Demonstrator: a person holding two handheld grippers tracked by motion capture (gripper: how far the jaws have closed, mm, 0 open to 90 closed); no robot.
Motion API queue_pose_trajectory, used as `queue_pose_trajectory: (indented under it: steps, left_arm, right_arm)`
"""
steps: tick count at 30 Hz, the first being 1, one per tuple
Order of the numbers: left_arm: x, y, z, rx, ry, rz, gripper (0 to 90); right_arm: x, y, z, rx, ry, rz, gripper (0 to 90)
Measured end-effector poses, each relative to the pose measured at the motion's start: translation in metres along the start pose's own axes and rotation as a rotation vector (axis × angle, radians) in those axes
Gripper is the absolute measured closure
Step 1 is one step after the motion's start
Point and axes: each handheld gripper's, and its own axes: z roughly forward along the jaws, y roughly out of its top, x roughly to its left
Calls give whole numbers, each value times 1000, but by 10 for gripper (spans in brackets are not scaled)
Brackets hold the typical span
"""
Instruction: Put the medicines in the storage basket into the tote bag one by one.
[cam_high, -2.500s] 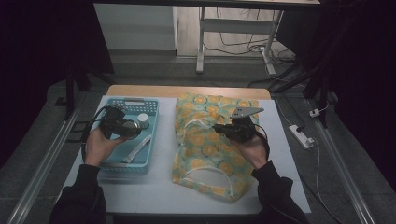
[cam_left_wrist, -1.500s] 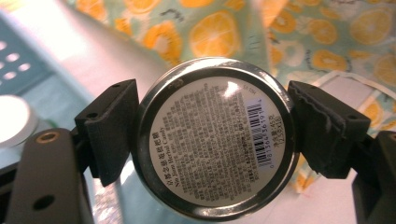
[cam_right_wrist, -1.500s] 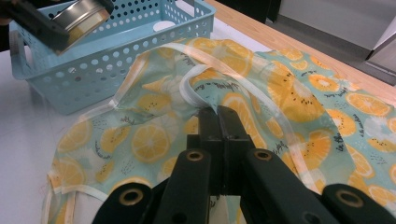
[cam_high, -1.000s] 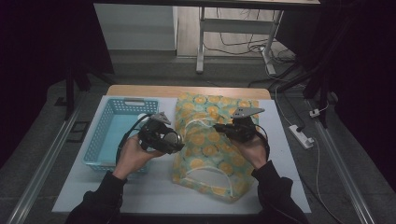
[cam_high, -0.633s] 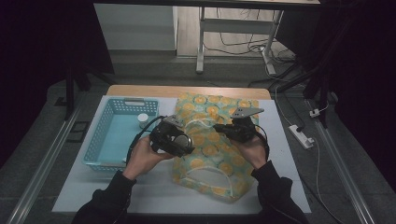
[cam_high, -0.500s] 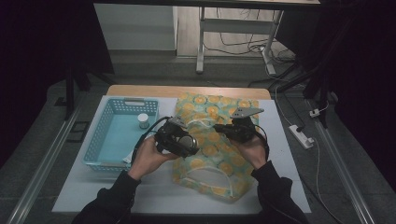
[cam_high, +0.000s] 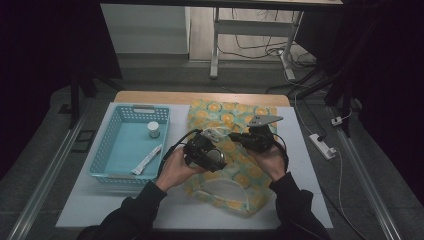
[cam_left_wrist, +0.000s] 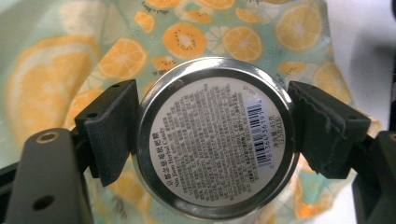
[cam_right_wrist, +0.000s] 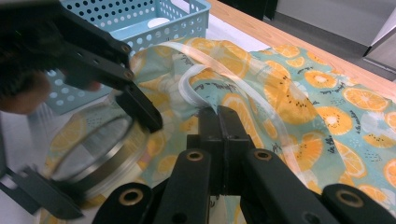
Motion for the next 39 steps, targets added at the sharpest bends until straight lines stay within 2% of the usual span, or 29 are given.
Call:
queue_pose_trajectory:
  steps: [6,14,29,39]
  left_arm:
    - [5,4,16,2,8,-11,206]
    - [16,6,34,-5,43,-36,206]
    - [32,4,53,-33,80,-71,206]
    - [37,0,67,-27,108,-65,205]
  right_arm:
    - [0,0,0,-1,0,-2,900]
    - [1,0,1,4,2,-4,900]
    - [1,-4,8,29,2,-4,900]
    - [1,-7,15,50,3,-5,900]
